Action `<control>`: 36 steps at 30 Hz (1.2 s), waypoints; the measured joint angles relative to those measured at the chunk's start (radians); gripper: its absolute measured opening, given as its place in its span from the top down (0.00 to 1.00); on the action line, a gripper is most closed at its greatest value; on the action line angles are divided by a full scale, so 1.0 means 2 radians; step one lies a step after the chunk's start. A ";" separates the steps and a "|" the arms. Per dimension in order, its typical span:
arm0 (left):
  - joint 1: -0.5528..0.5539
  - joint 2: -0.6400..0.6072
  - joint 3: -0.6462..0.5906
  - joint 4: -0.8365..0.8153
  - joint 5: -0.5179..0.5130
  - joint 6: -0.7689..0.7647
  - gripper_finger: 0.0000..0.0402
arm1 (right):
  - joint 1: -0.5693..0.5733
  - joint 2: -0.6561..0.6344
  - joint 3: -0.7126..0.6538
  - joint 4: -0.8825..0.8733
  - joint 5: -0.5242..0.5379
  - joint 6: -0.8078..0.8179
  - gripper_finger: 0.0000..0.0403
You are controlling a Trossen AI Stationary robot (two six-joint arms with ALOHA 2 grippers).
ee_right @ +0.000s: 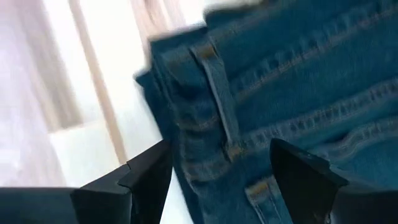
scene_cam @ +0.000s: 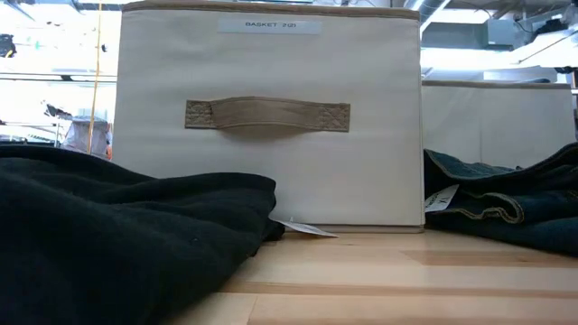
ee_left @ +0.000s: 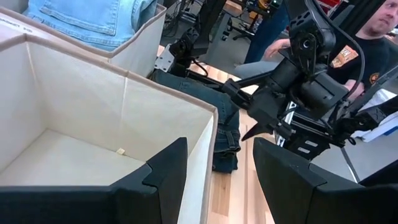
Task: Sort clothes
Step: Put the black shirt in the left brown bin
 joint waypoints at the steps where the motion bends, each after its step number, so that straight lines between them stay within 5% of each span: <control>1: 0.000 0.000 0.000 -0.001 -0.001 0.000 0.56 | 0.001 0.000 -0.005 0.000 0.000 0.005 0.30; 12: 0.001 0.000 0.000 -0.002 -0.001 0.002 0.56 | 0.011 0.000 -0.024 0.011 0.000 0.041 0.30; 36: 0.001 0.000 0.000 -0.005 -0.001 0.004 0.56 | 0.014 0.001 -0.068 0.058 0.000 -0.024 0.30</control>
